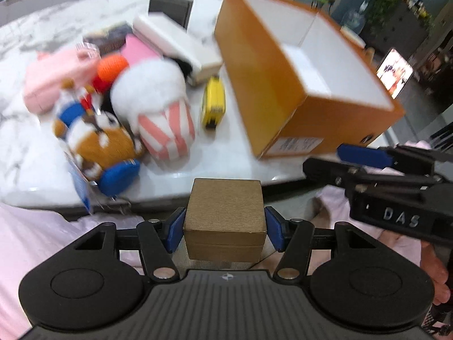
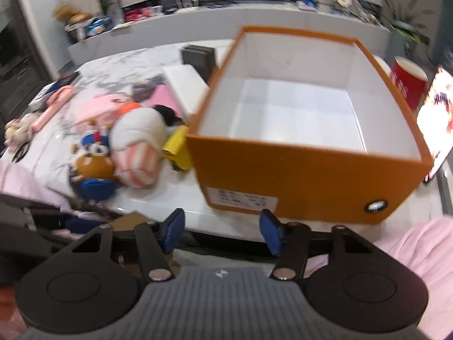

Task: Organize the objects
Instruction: 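Lift the cube with the left gripper while the right gripper grasps the white box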

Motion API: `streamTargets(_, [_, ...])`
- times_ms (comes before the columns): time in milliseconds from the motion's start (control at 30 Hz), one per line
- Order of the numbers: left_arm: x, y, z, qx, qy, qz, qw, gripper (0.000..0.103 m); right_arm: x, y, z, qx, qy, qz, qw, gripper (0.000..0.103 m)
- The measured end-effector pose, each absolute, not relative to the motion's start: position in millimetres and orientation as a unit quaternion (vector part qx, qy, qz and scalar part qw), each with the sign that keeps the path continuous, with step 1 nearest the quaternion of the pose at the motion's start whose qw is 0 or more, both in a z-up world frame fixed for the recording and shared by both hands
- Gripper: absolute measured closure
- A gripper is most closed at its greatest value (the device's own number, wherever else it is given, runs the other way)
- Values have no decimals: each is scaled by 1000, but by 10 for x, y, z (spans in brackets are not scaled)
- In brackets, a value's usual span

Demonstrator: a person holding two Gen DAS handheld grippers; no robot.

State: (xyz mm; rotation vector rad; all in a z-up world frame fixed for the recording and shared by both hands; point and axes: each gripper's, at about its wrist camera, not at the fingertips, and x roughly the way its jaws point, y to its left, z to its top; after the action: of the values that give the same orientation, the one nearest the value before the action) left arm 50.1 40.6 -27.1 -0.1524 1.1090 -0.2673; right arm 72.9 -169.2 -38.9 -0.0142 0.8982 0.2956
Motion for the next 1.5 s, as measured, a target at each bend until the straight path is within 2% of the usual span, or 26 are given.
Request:
streamTargets(67, [434,452,-82,-73,505,-125,851,36,704,-1660,-263,-15,425,156,892,50])
streamTargets(267, [751,641,88,-58,453,-111,882,36,795,-1516,77,-48,395,197,896,53])
streamTargets(567, [1300,1054,136,-39,404,-70,911,36,1536,-1057,249,-129,389,241,880,53])
streamTargets(1033, [2166,1469,-170,-69,374,-37,924,36,2885,-169,-429,-179,468,231,834,51])
streamTargets(1267, [2274,1573,-302,-75,378,-39,922,36,3107,-71,-691,-181,483,189,836,39])
streamTargets(1500, [2286,1561,-335,-80,381,-45,920,36,3236,-23,-761,-190,494,163,833,35])
